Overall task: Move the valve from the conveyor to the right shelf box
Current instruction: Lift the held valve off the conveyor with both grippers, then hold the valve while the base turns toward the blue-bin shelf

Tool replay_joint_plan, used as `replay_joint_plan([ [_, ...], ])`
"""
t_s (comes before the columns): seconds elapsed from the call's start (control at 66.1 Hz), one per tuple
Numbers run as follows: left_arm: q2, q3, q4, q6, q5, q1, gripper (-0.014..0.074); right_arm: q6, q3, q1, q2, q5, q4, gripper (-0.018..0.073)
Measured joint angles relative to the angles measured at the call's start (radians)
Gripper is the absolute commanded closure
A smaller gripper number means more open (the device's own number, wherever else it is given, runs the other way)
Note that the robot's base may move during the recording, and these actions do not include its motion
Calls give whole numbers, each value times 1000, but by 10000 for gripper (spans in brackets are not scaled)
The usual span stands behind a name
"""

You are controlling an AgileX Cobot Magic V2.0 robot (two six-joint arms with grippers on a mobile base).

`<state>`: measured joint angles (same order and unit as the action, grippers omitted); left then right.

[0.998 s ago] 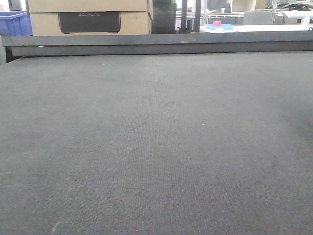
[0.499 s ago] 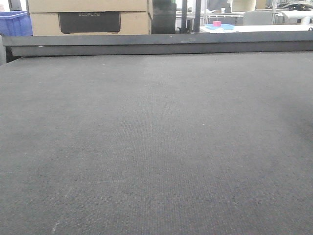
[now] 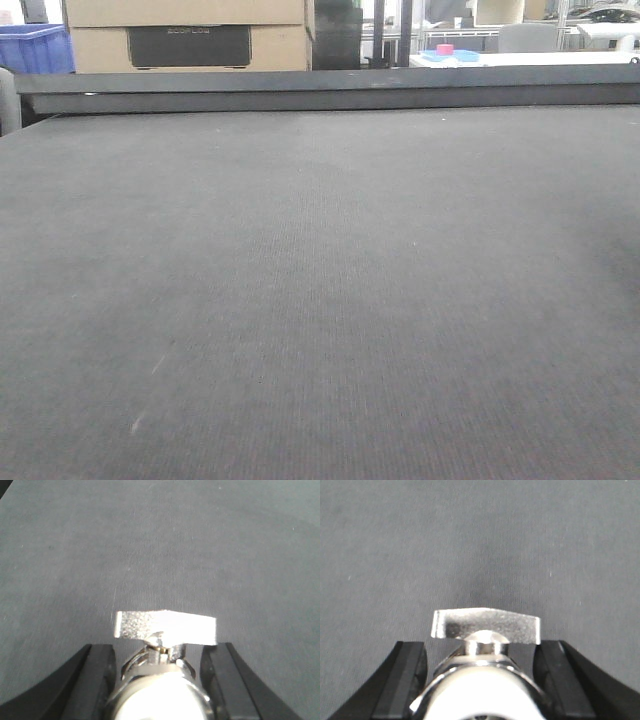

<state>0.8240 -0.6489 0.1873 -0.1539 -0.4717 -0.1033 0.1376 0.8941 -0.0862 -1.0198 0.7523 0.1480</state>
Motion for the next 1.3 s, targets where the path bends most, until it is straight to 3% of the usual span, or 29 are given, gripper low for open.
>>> replay_joint_plan([
  [0.605,0,0,0,0,0,0,708,0,0,0,0,-175,-7,721],
  [1.301,0,2,0,0,0,0,708,0,0,0,0,-185,-7,721],
])
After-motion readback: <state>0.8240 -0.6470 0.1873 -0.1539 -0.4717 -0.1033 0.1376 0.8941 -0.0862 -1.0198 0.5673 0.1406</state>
